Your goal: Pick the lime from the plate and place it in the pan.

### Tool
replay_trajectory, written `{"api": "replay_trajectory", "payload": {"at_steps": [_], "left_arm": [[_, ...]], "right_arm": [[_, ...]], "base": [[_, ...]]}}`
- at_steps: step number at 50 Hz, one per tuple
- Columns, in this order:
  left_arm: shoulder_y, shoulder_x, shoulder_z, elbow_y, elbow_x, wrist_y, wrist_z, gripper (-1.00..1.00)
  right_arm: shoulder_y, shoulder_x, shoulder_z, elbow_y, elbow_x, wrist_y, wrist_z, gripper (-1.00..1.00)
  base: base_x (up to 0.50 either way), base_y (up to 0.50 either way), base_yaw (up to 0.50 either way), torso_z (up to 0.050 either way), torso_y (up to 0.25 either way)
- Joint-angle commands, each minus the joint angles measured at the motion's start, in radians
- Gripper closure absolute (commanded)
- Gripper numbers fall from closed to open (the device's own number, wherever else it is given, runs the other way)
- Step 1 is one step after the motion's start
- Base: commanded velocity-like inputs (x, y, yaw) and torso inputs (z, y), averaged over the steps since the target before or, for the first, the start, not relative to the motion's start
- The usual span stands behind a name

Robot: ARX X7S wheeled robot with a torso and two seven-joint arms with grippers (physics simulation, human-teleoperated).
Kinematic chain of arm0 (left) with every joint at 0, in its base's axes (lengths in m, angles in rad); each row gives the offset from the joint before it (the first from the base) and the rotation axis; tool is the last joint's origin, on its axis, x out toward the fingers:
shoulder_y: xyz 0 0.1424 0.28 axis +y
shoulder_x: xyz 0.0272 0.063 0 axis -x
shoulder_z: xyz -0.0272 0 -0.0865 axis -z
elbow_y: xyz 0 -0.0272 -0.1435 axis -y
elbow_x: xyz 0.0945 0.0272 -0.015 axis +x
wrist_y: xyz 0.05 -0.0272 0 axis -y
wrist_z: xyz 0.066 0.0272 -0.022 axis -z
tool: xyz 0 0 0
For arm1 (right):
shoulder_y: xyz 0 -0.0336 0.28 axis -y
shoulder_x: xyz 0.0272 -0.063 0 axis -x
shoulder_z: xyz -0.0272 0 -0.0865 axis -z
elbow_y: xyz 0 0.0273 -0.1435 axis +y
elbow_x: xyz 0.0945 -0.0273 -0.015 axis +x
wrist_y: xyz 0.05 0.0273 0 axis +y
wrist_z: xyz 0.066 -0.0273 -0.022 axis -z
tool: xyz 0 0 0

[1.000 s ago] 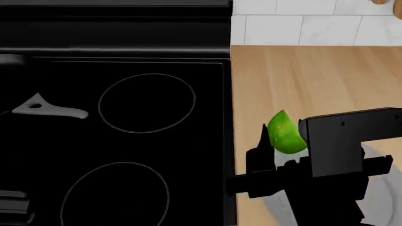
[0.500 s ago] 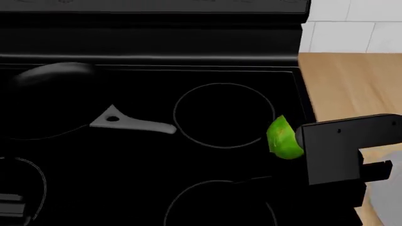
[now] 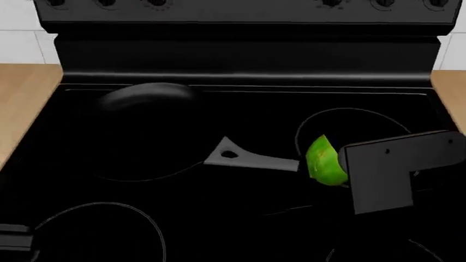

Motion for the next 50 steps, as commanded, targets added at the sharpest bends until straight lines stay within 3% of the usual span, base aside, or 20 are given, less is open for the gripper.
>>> {"api": "replay_trajectory", "payload": {"at_steps": [1,11,26,32,50], "left_arm": [[-0.002,0.014,-0.003,0.036,-0.007,-0.009,0.026,-1.00],[0.012,0.014,-0.004,0.036,-0.009,0.002,0.021,-1.00],[0.026,0.017,-0.002,0.036,-0.010,0.016,0.013,-1.00],[0.029,0.020,0.004,0.039,-0.007,0.018,0.006,-1.00],[0.014,0.023,0.009,0.039,-0.011,0.014,-0.005,-1.00]], "right_arm": [[0.006,0.003,-0.013,0.000,-0.024,-0.005,-0.026,1.00],[-0.002,0.009,-0.008,-0.005,-0.019,-0.015,-0.021,1.00],[0.020,0.015,-0.002,-0.024,0.016,0.024,-0.002,1.00],[0.061,0.016,-0.020,0.007,0.032,0.028,-0.027,1.00],[0.357,-0.028,-0.361,0.199,-0.086,-0.035,-0.141,1.00]], "base": [[0.11,0.50,0.00,0.000,0.000],[0.04,0.16,0.00,0.000,0.001],[0.45,0.24,0.00,0.000,0.001],[0.02,0.01,0.00,0.000,0.000],[0.00,0.00,0.00,0.000,0.000]]}}
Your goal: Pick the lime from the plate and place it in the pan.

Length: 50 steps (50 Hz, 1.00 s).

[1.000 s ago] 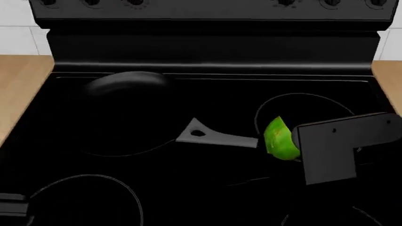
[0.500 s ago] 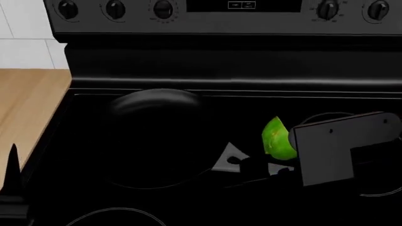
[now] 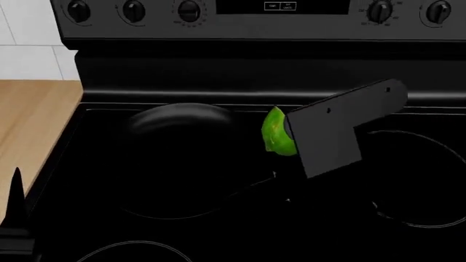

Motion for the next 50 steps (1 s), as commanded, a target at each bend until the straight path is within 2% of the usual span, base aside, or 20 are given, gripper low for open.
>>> {"api": "replay_trajectory", "payload": {"at_steps": [1,14,21,28,39,50], "left_arm": [[-0.007,0.015,-0.005,0.042,-0.008,-0.015,0.023,-1.00],[0.028,0.020,-0.011,0.026,-0.008,0.022,0.015,-1.00],[0.043,0.021,-0.012,0.038,-0.008,0.020,0.007,-1.00],[0.051,0.018,-0.022,0.045,-0.016,0.016,0.004,-1.00],[0.053,0.015,-0.025,0.050,-0.023,0.013,0.000,-1.00],[0.055,0.015,-0.029,0.059,-0.031,0.007,-0.007,-1.00]], "right_arm": [[0.163,-0.039,-0.171,0.122,-0.085,-0.035,-0.097,1.00],[0.303,-0.115,-0.400,0.373,-0.196,-0.151,-0.224,1.00],[0.319,-0.138,-0.447,0.454,-0.214,-0.182,-0.260,1.00],[0.360,-0.185,-0.513,0.625,-0.270,-0.261,-0.310,1.00],[0.380,-0.223,-0.571,0.721,-0.295,-0.290,-0.342,1.00],[0.445,-0.276,-0.686,0.933,-0.351,-0.331,-0.433,1.00]], "base": [[0.00,0.00,0.00,0.000,0.000],[0.00,0.00,0.00,0.000,0.000],[0.00,0.00,0.00,0.000,0.000],[0.00,0.00,0.00,0.000,0.000],[0.00,0.00,0.00,0.000,0.000],[0.00,0.00,0.00,0.000,0.000]]}}
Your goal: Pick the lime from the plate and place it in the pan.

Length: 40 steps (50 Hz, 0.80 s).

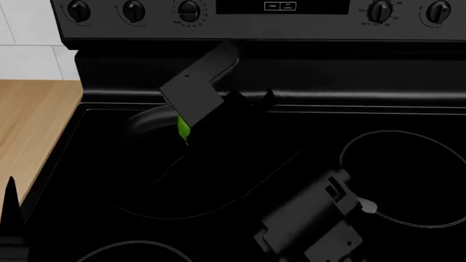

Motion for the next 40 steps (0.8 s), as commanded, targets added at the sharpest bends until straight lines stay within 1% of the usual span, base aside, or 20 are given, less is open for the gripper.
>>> {"api": "replay_trajectory", "payload": {"at_steps": [1,5,14,15,25,28,31,35,40], "left_arm": [[0.005,0.013,-0.011,0.048,-0.012,-0.016,0.023,-1.00],[0.022,0.018,-0.009,0.039,-0.008,0.005,0.020,-1.00],[0.034,0.019,-0.005,0.051,-0.006,0.002,0.008,-1.00],[0.033,0.019,-0.005,0.051,-0.006,0.001,0.008,-1.00],[0.034,0.014,-0.008,0.049,-0.011,0.002,0.006,-1.00],[0.033,0.011,-0.011,0.050,-0.013,-0.001,0.006,-1.00],[0.031,0.008,-0.012,0.052,-0.016,-0.004,0.006,-1.00],[0.024,0.004,-0.015,0.054,-0.021,-0.009,0.007,-1.00],[0.010,-0.002,-0.018,0.060,-0.027,-0.023,0.007,-1.00]], "right_arm": [[0.053,-0.054,-0.094,0.163,-0.078,-0.040,-0.098,1.00],[0.050,-0.054,-0.107,0.159,-0.079,-0.035,-0.101,1.00],[0.038,-0.049,-0.127,0.146,-0.078,-0.032,-0.106,1.00],[0.039,-0.049,-0.126,0.145,-0.076,-0.031,-0.106,-1.00],[0.032,-0.037,-0.111,0.096,-0.057,-0.015,-0.095,-1.00],[0.033,-0.025,-0.080,0.067,-0.043,-0.008,-0.080,-1.00],[0.034,0.004,-0.037,-0.009,-0.022,0.011,-0.054,-1.00],[0.022,0.043,0.085,-0.149,0.032,0.050,0.022,-1.00],[0.002,0.088,0.287,-0.351,0.115,0.126,0.156,-1.00]], "base": [[0.00,0.00,0.00,0.000,0.000],[0.00,0.00,0.00,0.000,0.000],[0.00,0.00,0.00,0.000,0.000],[0.00,0.00,0.00,0.000,0.000],[0.00,0.00,0.00,0.000,0.000],[0.00,0.00,0.00,0.000,0.000],[0.00,0.00,0.00,0.000,0.000],[0.00,0.00,0.00,0.000,0.000],[0.00,0.00,0.00,0.000,0.000]]}}
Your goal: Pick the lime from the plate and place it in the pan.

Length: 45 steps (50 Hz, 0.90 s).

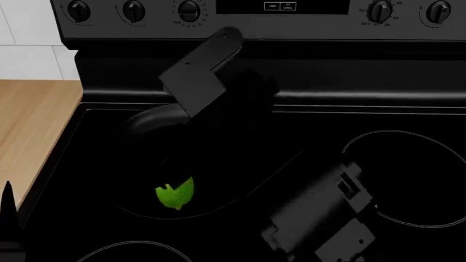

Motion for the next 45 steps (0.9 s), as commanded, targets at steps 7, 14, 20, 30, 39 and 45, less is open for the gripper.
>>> {"api": "replay_trajectory", "payload": {"at_steps": [7,14,20,30,39,45], "left_arm": [[-0.061,-0.010,-0.009,0.052,-0.024,-0.062,0.036,-1.00],[-0.095,-0.025,-0.018,0.010,-0.036,-0.046,0.059,-1.00],[-0.099,-0.027,-0.043,-0.006,-0.056,-0.029,0.070,-1.00],[-0.083,0.009,-0.060,-0.021,-0.088,0.005,0.065,-1.00],[-0.041,0.030,-0.073,-0.040,-0.097,0.050,0.062,-1.00],[-0.017,0.055,-0.082,-0.089,-0.110,0.105,0.071,-1.00]], "right_arm": [[-0.141,0.128,0.522,-0.611,0.222,0.229,0.336,-1.00],[-0.320,0.146,0.745,-0.832,0.300,0.269,0.475,-1.00],[-0.496,0.141,0.793,-0.878,0.264,0.167,0.489,-1.00],[-0.799,0.112,0.969,-0.969,0.237,-0.025,0.491,-1.00],[-0.965,0.064,1.076,-0.927,0.209,-0.164,0.452,-1.00],[-1.036,0.035,1.093,-0.875,0.164,-0.240,0.424,-1.00]], "base": [[0.00,0.00,0.00,0.000,0.000],[0.00,0.00,0.00,0.000,0.000],[0.00,0.00,0.00,0.000,0.000],[0.00,0.00,0.00,0.000,0.000],[0.00,0.00,0.00,0.000,0.000],[0.00,0.00,0.00,0.000,0.000]]}}
